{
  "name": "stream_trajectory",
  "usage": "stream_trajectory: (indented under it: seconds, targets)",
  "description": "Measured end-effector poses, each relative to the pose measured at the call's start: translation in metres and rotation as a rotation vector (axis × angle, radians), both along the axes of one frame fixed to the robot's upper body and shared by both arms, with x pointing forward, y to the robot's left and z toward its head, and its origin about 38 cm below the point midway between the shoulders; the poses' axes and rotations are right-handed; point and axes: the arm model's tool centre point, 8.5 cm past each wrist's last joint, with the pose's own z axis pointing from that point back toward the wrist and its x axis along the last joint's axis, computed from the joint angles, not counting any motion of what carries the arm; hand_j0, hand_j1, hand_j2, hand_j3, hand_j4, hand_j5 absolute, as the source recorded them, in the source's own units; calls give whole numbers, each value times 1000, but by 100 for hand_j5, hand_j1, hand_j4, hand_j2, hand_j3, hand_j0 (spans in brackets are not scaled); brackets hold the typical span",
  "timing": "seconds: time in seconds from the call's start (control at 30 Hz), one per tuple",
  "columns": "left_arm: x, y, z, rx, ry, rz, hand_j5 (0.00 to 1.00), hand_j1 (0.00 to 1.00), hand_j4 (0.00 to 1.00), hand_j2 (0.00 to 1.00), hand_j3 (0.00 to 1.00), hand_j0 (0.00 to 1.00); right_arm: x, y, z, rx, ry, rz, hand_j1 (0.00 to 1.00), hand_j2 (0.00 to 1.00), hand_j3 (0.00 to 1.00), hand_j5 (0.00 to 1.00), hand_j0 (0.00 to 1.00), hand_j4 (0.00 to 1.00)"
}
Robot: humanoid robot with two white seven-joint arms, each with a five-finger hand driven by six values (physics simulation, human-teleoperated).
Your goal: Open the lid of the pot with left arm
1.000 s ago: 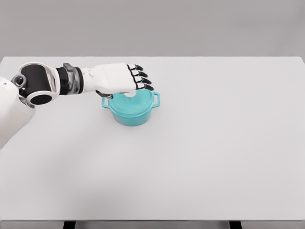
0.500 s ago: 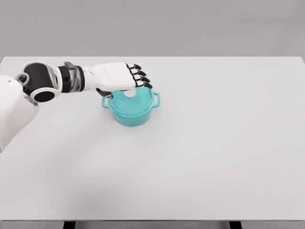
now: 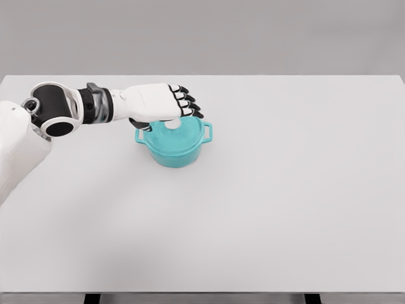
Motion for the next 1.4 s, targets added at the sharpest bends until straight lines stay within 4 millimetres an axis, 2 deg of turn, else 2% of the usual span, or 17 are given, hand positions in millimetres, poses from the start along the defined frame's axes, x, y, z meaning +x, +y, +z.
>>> stream_trajectory:
  seconds: [0.1, 1.23, 1.4]
  targets:
    - [0, 0, 0, 0, 1, 0, 85, 85, 85, 85, 85, 85, 1, 0, 0, 0, -1, 0, 100, 100, 100, 100, 100, 100]
    - [1, 3, -7, 17, 9, 10, 86, 86, 86, 86, 86, 86, 1, 0, 0, 0, -2, 0, 100, 100, 100, 100, 100, 100]
    - [0, 2, -7, 14, 10, 7, 83, 83, 83, 83, 83, 83, 1, 0, 0, 0, -2, 0, 100, 100, 100, 100, 100, 100]
